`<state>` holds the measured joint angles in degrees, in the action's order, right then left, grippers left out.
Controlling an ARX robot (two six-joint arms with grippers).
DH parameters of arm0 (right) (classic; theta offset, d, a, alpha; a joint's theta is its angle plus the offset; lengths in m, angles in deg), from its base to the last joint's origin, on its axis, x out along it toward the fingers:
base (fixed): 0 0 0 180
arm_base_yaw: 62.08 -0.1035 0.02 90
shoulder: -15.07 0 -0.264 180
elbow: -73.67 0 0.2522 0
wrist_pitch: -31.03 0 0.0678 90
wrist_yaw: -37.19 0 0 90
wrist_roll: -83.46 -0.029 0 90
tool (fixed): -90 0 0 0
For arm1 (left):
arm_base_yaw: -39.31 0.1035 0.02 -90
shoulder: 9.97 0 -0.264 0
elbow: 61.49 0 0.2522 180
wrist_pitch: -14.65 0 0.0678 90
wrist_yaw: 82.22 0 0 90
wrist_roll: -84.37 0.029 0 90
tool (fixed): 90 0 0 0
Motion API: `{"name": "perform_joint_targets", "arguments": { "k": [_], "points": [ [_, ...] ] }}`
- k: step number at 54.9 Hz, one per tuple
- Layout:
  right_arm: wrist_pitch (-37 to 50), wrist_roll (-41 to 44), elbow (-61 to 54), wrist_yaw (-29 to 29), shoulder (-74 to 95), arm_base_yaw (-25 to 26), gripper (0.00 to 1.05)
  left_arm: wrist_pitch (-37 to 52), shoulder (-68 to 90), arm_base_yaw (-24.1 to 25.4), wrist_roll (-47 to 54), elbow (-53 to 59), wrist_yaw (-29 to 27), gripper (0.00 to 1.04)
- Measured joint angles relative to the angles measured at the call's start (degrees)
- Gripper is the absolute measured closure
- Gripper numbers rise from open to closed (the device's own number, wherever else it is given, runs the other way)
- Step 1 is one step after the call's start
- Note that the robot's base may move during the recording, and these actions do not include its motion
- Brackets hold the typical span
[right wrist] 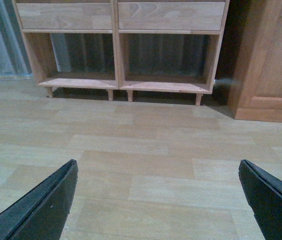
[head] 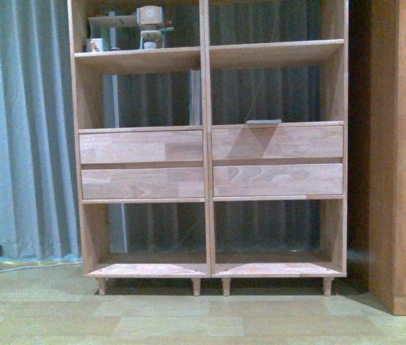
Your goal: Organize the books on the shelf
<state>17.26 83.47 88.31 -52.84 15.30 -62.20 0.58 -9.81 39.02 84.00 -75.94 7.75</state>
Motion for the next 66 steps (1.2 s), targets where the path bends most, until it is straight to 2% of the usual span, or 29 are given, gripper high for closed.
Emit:
{"name": "perform_joint_targets", "arguments": {
  "k": [66],
  "points": [
    [0.0,0.0,0.0,0.0,0.0,0.0,0.07,0.0,0.0,0.0,0.0,0.0,0.0,0.07]
  ]
}}
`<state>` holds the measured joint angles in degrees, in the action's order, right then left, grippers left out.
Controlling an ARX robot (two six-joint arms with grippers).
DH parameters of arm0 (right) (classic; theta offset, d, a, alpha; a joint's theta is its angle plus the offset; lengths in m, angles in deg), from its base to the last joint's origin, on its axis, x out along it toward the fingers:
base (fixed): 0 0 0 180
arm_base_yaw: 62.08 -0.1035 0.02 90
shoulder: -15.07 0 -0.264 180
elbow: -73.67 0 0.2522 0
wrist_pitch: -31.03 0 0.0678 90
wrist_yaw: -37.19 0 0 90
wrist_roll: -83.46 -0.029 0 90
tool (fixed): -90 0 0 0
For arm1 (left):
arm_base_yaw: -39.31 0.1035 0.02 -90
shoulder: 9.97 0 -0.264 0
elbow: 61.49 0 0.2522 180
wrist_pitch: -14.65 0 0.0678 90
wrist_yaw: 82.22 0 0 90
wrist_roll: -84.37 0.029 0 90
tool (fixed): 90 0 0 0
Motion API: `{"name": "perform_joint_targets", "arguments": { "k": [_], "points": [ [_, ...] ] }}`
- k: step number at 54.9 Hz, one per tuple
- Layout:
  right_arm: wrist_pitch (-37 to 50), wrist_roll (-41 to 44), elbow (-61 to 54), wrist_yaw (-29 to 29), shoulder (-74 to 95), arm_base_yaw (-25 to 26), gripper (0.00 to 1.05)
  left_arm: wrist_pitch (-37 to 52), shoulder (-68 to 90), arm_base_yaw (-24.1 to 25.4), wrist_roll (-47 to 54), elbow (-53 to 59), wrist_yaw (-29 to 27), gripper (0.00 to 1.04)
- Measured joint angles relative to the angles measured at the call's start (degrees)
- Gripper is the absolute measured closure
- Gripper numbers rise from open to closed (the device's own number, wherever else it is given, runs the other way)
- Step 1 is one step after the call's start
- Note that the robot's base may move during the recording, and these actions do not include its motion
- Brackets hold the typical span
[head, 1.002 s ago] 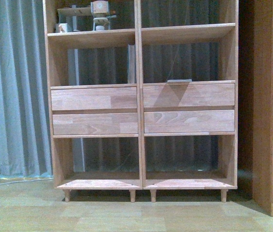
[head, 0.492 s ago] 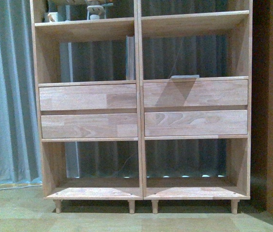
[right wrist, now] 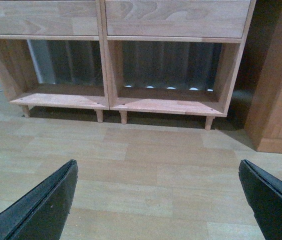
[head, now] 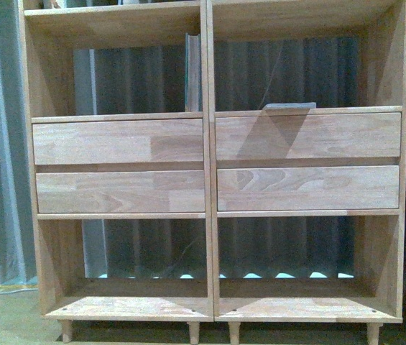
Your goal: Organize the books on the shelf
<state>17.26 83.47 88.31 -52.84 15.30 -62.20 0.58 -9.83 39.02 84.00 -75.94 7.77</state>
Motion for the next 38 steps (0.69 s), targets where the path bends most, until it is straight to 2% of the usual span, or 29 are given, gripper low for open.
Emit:
{"name": "perform_joint_targets", "arguments": {
  "k": [38],
  "points": [
    [0.0,0.0,0.0,0.0,0.0,0.0,0.07,0.0,0.0,0.0,0.0,0.0,0.0,0.07]
  ]
}}
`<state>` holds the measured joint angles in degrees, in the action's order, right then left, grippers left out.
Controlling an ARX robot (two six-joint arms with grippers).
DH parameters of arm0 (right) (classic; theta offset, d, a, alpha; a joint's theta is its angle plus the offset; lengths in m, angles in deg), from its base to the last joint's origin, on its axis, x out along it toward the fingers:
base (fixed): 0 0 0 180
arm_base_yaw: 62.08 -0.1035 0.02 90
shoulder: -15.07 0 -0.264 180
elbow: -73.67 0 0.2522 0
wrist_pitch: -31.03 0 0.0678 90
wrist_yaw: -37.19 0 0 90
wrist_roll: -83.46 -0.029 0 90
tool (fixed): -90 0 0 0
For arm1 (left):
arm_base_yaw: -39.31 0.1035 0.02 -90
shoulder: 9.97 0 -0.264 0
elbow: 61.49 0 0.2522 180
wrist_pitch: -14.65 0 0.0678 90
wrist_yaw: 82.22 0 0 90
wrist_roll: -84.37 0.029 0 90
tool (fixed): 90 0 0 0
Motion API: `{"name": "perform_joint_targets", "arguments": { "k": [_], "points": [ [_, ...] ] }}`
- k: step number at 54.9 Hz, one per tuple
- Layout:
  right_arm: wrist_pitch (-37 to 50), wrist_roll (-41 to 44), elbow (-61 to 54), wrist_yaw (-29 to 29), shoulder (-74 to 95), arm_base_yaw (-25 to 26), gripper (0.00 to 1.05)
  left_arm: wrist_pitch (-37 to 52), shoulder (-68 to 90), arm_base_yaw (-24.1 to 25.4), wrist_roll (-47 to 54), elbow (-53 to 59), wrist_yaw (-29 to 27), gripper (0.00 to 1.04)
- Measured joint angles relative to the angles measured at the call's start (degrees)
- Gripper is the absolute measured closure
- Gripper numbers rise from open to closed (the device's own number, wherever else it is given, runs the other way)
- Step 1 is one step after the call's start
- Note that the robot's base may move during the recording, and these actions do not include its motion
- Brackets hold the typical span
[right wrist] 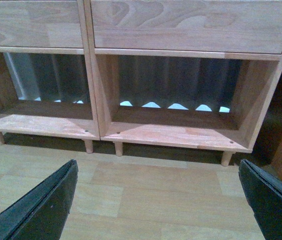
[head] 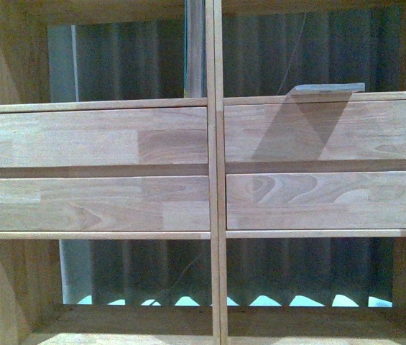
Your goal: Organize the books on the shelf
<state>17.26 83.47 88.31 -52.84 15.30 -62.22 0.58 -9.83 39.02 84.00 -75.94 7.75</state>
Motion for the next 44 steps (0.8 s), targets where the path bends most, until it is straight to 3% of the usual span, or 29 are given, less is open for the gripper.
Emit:
{"name": "perform_joint_targets", "arguments": {
  "k": [44],
  "points": [
    [0.0,0.0,0.0,0.0,0.0,0.0,0.07,0.0,0.0,0.0,0.0,0.0,0.0,0.07]
  ]
}}
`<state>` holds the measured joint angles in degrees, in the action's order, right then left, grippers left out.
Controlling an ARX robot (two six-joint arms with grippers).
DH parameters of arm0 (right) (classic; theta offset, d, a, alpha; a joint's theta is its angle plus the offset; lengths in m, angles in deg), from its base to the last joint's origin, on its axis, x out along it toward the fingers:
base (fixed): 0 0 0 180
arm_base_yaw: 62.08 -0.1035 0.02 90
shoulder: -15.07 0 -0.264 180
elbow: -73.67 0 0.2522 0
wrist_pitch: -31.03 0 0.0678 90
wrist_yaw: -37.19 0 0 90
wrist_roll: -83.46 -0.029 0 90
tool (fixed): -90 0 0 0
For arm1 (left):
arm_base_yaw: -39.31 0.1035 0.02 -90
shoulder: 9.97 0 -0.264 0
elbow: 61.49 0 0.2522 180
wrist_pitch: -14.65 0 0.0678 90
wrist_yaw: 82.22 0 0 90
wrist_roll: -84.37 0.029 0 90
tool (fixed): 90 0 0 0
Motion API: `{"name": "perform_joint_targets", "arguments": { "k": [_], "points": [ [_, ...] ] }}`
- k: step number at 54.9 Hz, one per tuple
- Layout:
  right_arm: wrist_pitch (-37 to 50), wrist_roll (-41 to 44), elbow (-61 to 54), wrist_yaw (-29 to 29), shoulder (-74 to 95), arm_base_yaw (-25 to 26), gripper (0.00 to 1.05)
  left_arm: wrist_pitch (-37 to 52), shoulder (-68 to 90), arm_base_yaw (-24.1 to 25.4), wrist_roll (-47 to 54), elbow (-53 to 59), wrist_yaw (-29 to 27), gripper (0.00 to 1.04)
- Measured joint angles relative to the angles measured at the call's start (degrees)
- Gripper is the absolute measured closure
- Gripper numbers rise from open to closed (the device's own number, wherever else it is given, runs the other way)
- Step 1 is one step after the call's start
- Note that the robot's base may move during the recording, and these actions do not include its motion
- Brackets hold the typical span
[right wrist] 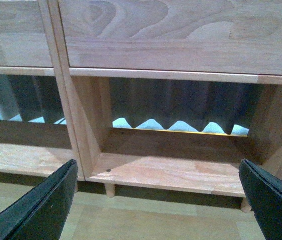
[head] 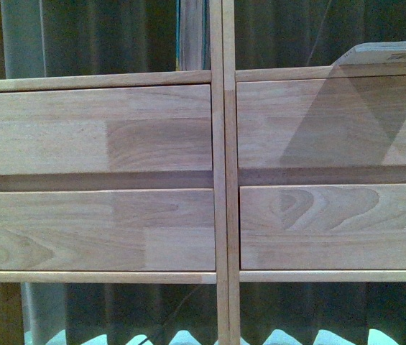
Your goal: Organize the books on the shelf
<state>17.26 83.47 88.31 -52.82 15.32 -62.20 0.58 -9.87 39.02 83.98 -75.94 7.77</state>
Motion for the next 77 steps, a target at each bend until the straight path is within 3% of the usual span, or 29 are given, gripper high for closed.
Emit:
{"name": "perform_joint_targets", "arguments": {
  "k": [77],
  "points": [
    [0.0,0.0,0.0,0.0,0.0,0.0,0.07,0.0,0.0,0.0,0.2,0.0,0.0,0.07]
  ]
}}
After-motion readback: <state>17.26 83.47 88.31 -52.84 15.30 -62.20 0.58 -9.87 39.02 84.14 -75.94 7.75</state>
